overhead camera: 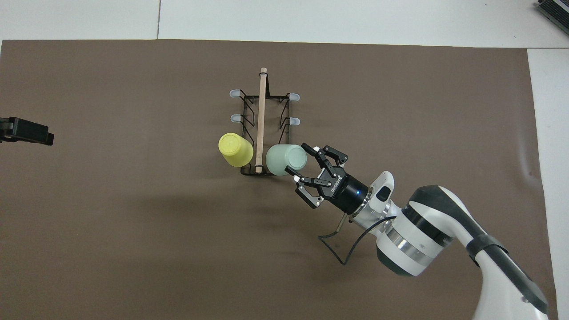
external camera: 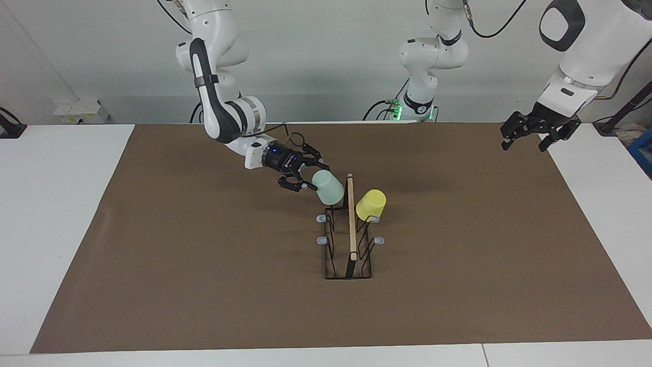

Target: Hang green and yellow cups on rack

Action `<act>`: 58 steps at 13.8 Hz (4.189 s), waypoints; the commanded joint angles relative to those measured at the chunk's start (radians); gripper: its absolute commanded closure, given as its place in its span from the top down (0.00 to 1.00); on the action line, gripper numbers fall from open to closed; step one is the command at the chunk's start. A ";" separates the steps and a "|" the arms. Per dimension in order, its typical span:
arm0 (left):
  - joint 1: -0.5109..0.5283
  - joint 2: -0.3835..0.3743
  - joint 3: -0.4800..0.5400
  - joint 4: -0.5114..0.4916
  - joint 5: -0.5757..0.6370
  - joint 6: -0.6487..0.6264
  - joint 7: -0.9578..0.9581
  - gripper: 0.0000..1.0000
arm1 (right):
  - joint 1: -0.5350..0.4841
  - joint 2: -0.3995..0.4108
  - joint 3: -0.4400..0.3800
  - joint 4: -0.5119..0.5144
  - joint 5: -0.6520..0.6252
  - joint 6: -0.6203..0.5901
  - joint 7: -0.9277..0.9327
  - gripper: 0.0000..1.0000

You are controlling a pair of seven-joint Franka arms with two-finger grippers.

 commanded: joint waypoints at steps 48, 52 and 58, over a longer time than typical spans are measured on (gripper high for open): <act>-0.004 -0.006 -0.002 -0.001 0.002 -0.006 -0.029 1.00 | -0.248 -0.184 0.019 0.546 -2.129 -0.309 1.587 1.00; -0.004 -0.003 -0.003 0.012 -0.004 -0.015 -0.029 1.00 | -0.262 -0.205 0.013 0.536 -2.316 -0.376 1.837 1.00; 0.003 -0.004 -0.002 0.013 -0.003 -0.016 -0.026 1.00 | -0.155 -0.221 -0.018 0.548 -2.418 -0.423 2.388 1.00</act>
